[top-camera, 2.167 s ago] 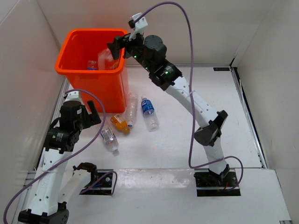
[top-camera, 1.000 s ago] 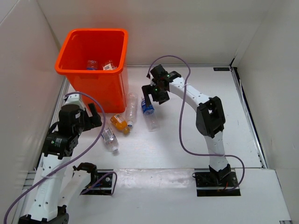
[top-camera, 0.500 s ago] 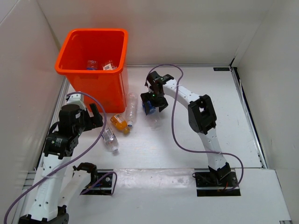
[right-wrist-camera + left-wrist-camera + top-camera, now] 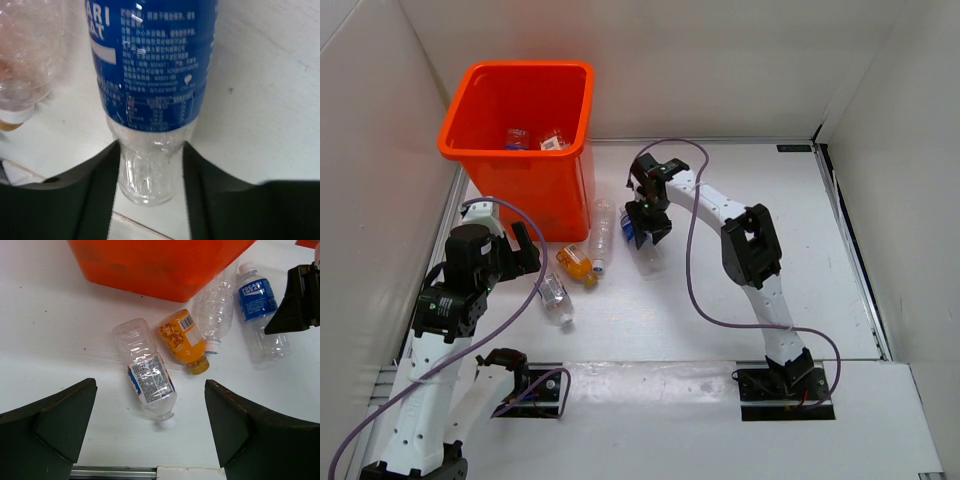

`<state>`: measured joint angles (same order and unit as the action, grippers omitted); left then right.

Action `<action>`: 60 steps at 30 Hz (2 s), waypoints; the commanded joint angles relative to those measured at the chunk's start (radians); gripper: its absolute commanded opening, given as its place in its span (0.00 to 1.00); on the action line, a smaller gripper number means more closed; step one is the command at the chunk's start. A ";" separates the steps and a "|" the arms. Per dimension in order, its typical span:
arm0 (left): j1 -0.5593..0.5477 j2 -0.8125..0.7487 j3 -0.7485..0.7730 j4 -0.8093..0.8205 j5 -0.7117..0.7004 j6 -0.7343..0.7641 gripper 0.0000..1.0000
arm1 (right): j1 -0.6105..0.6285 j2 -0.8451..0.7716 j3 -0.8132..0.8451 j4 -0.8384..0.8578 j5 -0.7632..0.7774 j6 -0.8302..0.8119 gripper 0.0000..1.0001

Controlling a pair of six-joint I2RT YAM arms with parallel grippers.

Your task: Put the plastic bottles in the bin

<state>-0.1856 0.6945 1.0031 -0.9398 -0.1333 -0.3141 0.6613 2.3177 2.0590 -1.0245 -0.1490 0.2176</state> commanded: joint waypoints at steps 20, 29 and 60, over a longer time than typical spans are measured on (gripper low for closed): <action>0.000 -0.003 -0.003 0.016 0.023 0.009 1.00 | -0.006 -0.023 0.015 -0.043 -0.009 -0.014 0.83; 0.000 -0.007 -0.004 0.016 0.024 0.012 1.00 | 0.032 0.060 0.095 -0.108 0.037 -0.032 0.85; 0.000 -0.018 -0.008 0.022 0.052 0.020 1.00 | -0.175 -0.600 -0.515 0.341 -0.063 0.037 0.00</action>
<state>-0.1856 0.6876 1.0031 -0.9344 -0.1066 -0.3058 0.5072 1.8687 1.5814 -0.8730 -0.1219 0.2115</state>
